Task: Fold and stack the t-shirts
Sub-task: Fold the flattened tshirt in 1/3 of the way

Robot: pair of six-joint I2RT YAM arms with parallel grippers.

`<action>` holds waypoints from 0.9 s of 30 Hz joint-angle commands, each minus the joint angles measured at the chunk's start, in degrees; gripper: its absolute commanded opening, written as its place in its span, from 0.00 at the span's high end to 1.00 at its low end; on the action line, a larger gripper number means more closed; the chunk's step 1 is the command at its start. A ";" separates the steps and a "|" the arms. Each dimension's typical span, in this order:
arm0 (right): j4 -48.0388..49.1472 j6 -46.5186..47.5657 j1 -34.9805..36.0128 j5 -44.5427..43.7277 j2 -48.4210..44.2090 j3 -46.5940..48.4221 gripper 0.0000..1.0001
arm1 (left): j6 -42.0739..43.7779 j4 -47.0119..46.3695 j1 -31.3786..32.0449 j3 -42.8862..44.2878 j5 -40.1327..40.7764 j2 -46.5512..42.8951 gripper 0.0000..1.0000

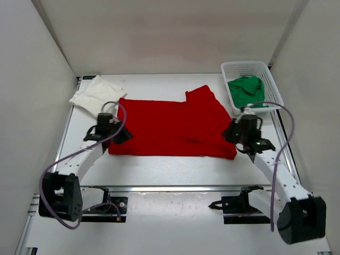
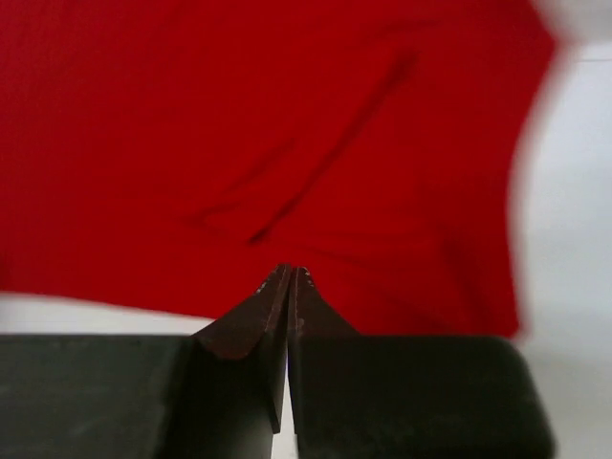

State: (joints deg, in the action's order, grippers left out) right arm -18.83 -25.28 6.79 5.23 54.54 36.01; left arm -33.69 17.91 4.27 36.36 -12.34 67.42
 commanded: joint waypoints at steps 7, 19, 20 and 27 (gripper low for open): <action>18.56 -1.61 12.37 2.85 19.26 0.46 1.00 | -7.08 -20.25 25.52 3.72 0.04 16.94 0.77; 23.67 -3.46 14.31 4.07 30.17 0.55 1.00 | -9.37 -29.25 25.17 -5.24 -2.86 18.72 0.76; 23.49 -3.29 14.74 4.26 31.14 0.90 1.00 | -9.03 -29.77 25.00 -5.68 -3.04 18.54 0.76; 24.53 -2.76 14.13 4.95 34.83 4.41 1.00 | -10.43 -32.68 24.20 -9.20 -3.92 18.19 0.76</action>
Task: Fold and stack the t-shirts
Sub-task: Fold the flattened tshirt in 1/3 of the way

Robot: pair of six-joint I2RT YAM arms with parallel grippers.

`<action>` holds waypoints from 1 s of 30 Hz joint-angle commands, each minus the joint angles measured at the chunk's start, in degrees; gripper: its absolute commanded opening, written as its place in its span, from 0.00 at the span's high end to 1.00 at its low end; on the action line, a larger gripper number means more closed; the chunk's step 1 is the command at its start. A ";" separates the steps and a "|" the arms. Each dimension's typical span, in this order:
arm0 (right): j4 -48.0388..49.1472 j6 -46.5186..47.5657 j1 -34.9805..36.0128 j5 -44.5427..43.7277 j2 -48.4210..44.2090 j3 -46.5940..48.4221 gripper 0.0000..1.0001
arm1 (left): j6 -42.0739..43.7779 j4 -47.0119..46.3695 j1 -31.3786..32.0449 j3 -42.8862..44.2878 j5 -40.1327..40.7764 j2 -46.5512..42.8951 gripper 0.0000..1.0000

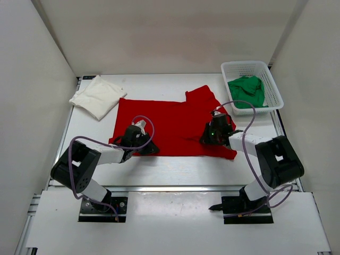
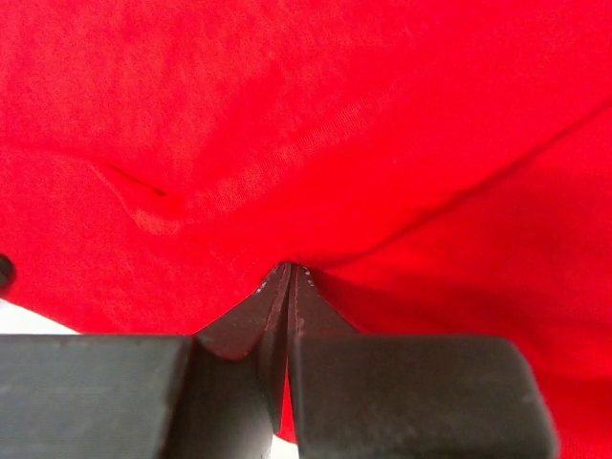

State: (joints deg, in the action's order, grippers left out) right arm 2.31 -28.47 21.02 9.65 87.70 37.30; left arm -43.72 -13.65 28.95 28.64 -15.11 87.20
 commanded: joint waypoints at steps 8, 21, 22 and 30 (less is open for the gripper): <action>4.11 -2.64 -3.70 8.54 12.31 24.03 1.00 | -1.27 -0.77 -1.09 -1.84 -1.06 -3.96 0.76; 0.50 2.01 -1.50 -0.08 -6.05 -0.38 1.00 | -0.57 0.47 1.81 0.18 -0.35 -4.15 0.76; 1.20 2.19 -2.03 0.37 -5.70 -0.47 1.00 | -0.40 0.55 1.73 0.45 -0.09 -4.32 0.76; 5.42 1.93 -1.77 2.13 0.27 0.23 1.00 | 0.22 0.38 -2.04 -4.38 0.18 -5.64 0.76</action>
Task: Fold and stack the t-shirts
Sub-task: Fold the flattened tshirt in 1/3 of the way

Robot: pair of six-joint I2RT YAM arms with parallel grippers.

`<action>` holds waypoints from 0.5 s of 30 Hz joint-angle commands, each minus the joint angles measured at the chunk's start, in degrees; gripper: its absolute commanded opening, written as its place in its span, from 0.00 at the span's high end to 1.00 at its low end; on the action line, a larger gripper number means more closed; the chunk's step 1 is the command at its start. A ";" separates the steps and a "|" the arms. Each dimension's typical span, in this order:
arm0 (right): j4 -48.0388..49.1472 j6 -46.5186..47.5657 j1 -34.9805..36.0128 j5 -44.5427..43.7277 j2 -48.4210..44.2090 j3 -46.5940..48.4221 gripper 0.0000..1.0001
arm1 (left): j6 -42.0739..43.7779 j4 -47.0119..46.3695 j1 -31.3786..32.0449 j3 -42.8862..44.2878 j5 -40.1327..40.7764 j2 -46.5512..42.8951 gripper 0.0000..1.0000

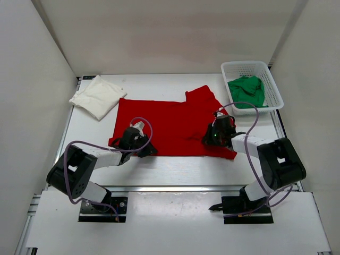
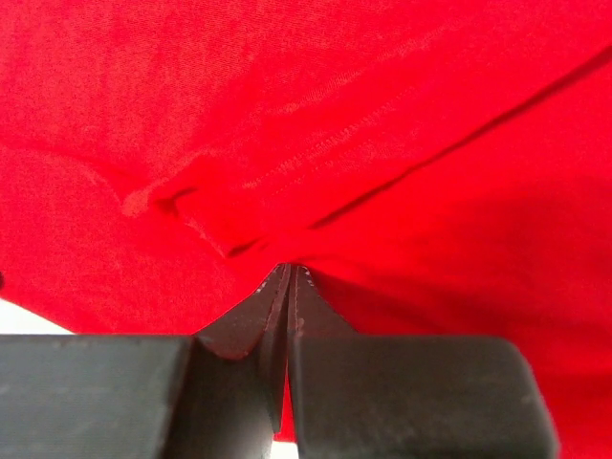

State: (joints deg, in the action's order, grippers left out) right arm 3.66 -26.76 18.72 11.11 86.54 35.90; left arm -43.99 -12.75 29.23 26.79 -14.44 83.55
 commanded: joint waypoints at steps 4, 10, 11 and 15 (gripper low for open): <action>5.65 0.13 1.40 -0.03 3.62 2.51 1.00 | 1.09 -0.87 -3.91 -5.42 -1.21 -3.13 0.76; 7.07 0.39 0.87 1.72 6.44 5.31 1.00 | 1.18 -0.35 -3.66 -6.40 -1.56 -5.23 0.75; 6.37 0.48 1.14 1.20 6.79 6.10 0.99 | 1.36 0.09 -3.57 -5.87 -1.39 -5.59 0.75; 1.35 3.47 2.46 -3.28 7.06 8.49 1.00 | 2.41 2.82 -4.53 -5.69 -0.60 -7.86 0.75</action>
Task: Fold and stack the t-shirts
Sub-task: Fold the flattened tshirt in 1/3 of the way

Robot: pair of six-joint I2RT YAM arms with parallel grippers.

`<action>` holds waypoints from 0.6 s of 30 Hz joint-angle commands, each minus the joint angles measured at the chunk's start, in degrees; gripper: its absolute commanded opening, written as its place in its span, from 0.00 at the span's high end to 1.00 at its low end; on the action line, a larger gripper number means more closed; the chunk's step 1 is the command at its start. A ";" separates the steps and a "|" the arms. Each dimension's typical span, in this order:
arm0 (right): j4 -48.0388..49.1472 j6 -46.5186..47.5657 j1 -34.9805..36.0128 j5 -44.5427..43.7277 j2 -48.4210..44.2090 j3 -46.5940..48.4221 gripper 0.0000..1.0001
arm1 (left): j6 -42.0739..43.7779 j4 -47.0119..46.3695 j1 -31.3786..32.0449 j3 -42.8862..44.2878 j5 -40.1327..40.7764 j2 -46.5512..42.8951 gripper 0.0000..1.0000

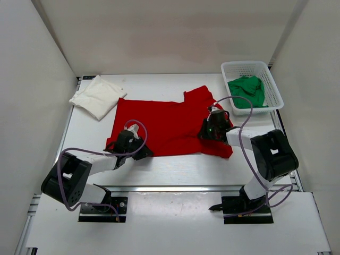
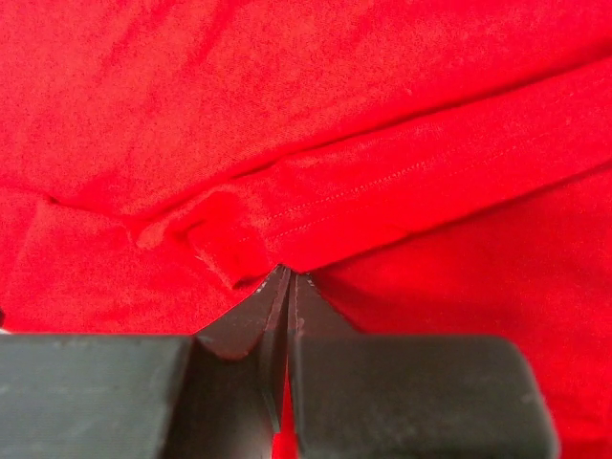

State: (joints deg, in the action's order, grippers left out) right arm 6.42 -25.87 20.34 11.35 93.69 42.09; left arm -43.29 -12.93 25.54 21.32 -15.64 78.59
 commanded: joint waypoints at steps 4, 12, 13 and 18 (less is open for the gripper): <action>-5.70 2.14 -0.20 -11.07 -4.81 -2.25 1.00 | 2.68 3.79 -4.52 -1.01 -0.27 -3.96 0.75; -7.13 -1.03 -8.74 -13.39 -16.42 -14.93 1.00 | 1.98 4.57 -3.84 -1.55 -2.29 -3.35 0.74; -6.77 -0.68 -8.30 -12.59 -17.65 -14.75 1.00 | 1.63 4.32 -3.40 -1.46 -2.90 -3.79 0.75; -8.53 0.90 -3.12 -8.73 -19.77 -9.05 0.93 | -0.22 5.28 2.30 2.14 -0.89 -6.60 0.74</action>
State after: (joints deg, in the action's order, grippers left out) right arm -1.78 -26.52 14.63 1.93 75.59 29.63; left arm -42.83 -8.75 24.80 20.53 -17.17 75.00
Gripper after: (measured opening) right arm 0.051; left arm 0.255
